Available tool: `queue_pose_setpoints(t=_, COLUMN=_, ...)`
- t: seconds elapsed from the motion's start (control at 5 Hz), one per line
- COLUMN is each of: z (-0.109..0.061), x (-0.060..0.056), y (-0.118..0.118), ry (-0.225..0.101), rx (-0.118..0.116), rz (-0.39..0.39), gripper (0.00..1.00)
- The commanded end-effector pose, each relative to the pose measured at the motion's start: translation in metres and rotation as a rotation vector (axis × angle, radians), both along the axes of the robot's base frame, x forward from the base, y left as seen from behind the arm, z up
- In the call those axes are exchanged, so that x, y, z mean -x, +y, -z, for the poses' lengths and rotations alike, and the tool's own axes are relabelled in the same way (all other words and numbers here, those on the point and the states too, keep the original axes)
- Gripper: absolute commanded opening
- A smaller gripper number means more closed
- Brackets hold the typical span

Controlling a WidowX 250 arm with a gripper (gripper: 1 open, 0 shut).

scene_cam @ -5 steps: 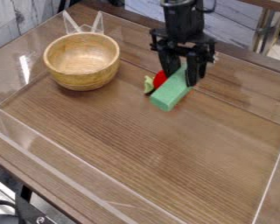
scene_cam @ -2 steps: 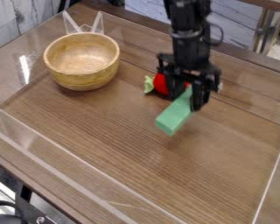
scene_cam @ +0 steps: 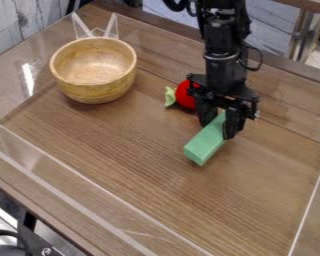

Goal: Remove the green stick from the brown bowl and put it on the table

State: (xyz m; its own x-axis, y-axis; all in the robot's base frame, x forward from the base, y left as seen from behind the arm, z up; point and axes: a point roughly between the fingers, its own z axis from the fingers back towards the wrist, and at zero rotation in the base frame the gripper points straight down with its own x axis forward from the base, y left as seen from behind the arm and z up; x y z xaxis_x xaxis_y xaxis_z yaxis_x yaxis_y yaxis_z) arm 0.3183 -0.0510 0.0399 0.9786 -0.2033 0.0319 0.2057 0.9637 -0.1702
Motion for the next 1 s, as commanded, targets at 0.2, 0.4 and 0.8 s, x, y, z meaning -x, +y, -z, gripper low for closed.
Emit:
queue_pose_setpoints(t=0.2, z=-0.008, x=-0.005, y=-0.004, ry=-0.031, rx=-0.007, rz=0.011, gripper=0.0)
queue_pose_setpoints(t=0.4, z=-0.015, x=-0.008, y=-0.002, ry=-0.038, rx=0.003, rz=-0.001, gripper=1.0)
queue_pose_setpoints(t=0.8, z=-0.051, x=-0.013, y=0.001, ry=-0.113, rx=0.031, rz=-0.021, gripper=1.0)
